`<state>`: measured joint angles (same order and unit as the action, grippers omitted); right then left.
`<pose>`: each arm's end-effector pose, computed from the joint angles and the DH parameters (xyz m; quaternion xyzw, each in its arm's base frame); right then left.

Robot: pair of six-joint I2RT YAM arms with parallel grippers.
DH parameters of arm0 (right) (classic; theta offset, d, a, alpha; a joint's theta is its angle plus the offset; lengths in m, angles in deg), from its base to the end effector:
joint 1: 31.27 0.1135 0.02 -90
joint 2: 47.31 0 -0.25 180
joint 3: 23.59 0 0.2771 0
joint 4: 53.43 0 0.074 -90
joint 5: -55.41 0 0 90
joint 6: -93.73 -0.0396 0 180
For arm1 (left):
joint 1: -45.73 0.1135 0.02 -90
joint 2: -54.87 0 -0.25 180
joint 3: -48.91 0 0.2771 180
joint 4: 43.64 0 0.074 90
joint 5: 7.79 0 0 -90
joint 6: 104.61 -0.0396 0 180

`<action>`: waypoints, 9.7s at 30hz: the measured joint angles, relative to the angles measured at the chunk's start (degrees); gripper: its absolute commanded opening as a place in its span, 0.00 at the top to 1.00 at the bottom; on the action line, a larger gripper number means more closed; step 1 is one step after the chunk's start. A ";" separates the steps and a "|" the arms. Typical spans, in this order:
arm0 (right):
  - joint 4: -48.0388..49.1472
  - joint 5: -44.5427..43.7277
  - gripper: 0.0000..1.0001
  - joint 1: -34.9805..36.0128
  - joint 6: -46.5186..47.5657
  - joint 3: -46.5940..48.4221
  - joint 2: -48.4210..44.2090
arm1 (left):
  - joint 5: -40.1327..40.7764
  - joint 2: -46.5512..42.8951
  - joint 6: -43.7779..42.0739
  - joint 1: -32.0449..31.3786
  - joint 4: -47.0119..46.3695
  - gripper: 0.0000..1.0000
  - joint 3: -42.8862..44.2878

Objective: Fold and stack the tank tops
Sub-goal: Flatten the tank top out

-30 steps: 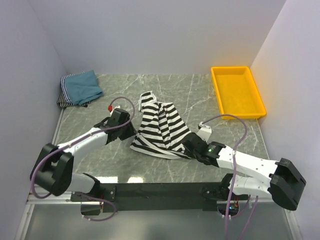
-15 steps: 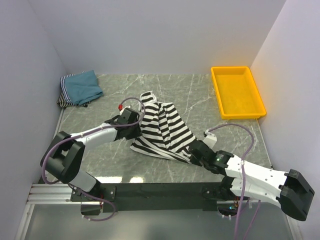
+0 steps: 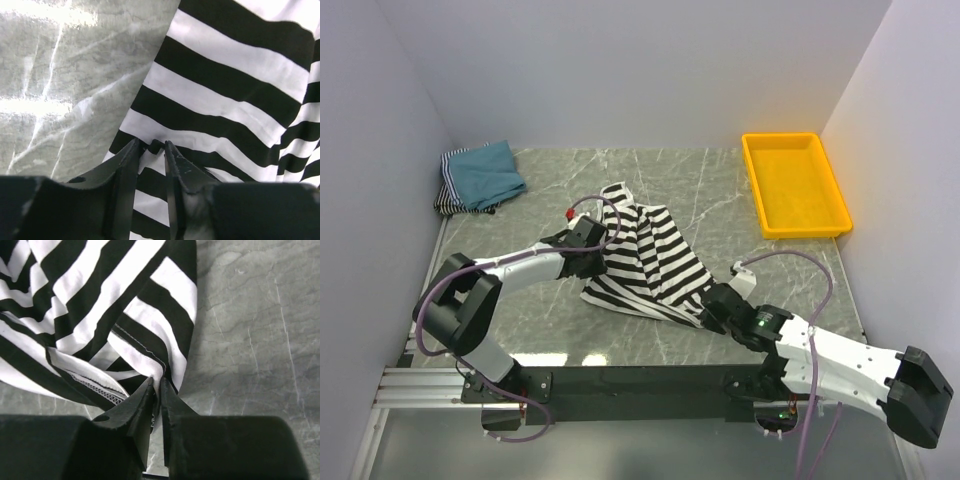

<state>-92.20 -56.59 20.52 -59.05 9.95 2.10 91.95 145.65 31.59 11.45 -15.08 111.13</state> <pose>0.1279 0.1385 0.1373 0.1472 0.9254 0.1526 0.3141 0.2749 -0.1793 0.1361 -0.1231 0.9480 -0.1200 0.2679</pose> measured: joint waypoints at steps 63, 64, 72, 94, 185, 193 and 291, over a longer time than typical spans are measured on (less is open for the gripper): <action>-3.82 -6.82 0.91 0.48 11.72 21.46 34.53 | -5.33 -25.73 4.81 -4.92 -0.90 0.99 -21.24; -4.52 -7.26 0.97 0.48 11.50 21.46 33.73 | -5.07 -26.56 5.07 -4.92 -0.42 0.99 -21.24; -10.64 -11.56 1.00 -0.22 9.11 21.46 18.75 | 2.34 -36.37 7.98 -4.92 8.13 1.00 -19.04; -1.38 -19.28 1.00 -8.33 29.46 62.69 -2.21 | 26.77 -46.95 -0.63 -4.94 1.09 0.99 21.49; 8.22 20.06 0.56 -25.70 13.00 -2.75 -11.72 | -11.34 -46.07 14.95 21.81 5.49 0.83 -27.34; 1.53 19.30 0.60 -22.56 13.16 -2.27 -9.29 | -13.68 -42.29 13.92 21.73 2.75 0.87 -27.34; -5.05 0.70 0.66 6.23 8.24 22.16 22.47 | -11.41 -30.01 10.80 20.09 -4.57 0.71 -23.28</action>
<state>-97.25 -55.89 26.75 -50.81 32.12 24.57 80.54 115.64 42.38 31.54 -19.65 87.85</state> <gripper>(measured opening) 0.331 0.322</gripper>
